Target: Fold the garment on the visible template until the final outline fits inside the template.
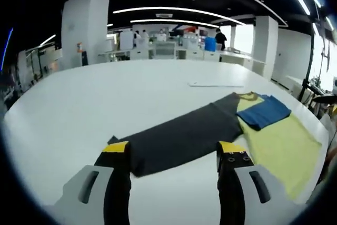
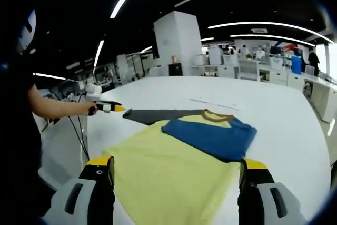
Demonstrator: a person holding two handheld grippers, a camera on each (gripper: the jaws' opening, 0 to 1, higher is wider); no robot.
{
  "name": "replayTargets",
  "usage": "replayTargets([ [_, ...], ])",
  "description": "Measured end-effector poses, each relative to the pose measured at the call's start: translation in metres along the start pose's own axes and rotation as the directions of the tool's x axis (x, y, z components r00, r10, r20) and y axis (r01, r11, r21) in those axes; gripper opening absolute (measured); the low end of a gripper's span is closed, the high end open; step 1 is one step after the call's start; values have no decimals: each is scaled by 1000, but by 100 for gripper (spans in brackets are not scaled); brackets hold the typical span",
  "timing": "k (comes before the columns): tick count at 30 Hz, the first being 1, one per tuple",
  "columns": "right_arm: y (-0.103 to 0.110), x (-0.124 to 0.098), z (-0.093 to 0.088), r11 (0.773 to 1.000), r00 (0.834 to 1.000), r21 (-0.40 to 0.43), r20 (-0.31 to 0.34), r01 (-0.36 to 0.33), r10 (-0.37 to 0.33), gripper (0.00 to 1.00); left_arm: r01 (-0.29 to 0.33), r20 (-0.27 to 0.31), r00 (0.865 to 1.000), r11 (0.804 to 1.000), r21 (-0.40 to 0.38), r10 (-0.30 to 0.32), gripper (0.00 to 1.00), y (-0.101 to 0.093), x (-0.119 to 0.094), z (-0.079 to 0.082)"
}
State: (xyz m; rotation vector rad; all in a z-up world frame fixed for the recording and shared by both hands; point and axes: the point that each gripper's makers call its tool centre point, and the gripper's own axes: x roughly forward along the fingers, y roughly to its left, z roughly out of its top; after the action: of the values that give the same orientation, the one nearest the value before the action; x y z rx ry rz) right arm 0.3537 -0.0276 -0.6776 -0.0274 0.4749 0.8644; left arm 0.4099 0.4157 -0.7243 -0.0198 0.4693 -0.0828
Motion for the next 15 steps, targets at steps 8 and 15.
replayTargets([
  [8,4,-4,1,1000,1000,-14,1,3,-3,99,-51,-76,996,999,-1,50,44,15,14,-18],
  [15,3,-5,0,1000,1000,-10,9,-1,1,99,-122,-146,981,991,49,128,37,36,21,-34],
])
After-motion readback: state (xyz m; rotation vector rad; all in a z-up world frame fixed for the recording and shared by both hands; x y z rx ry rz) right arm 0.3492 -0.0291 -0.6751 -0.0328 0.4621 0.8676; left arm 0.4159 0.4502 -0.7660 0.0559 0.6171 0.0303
